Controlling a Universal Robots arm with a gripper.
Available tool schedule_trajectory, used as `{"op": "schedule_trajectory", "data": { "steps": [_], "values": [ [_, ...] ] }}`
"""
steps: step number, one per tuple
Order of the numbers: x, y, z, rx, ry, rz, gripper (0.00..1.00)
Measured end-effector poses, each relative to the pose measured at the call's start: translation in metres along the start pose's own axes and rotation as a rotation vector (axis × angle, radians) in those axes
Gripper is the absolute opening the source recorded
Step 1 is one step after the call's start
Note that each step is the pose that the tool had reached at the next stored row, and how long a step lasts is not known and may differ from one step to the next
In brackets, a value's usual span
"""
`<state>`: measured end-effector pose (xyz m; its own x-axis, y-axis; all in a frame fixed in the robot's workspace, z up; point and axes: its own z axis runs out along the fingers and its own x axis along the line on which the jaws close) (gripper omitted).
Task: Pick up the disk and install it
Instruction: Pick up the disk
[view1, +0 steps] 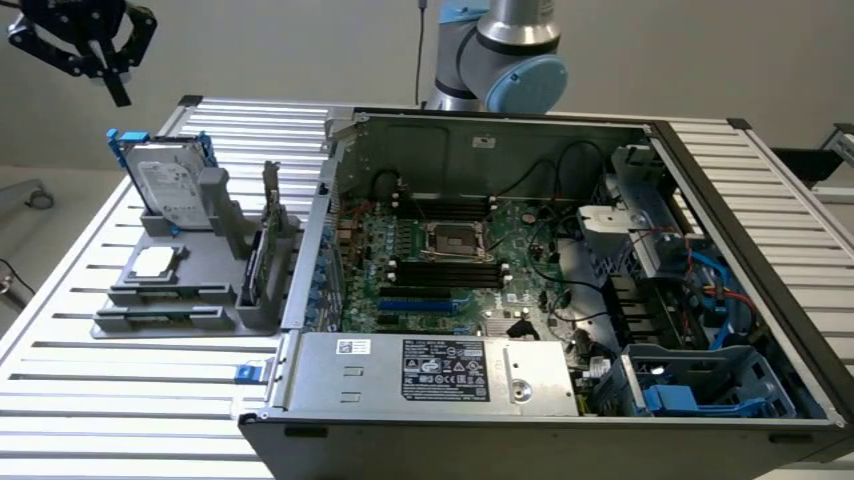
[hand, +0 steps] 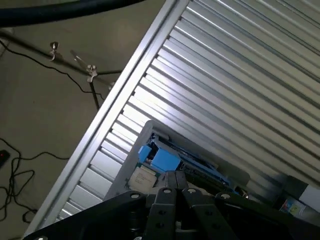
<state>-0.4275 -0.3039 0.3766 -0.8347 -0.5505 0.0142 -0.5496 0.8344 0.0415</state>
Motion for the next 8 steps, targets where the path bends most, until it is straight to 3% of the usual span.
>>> {"op": "schedule_trajectory", "data": {
  "steps": [8],
  "values": [
    [0.0,0.0,0.001,0.0021,0.006,-0.144,0.11]
  ]
}}
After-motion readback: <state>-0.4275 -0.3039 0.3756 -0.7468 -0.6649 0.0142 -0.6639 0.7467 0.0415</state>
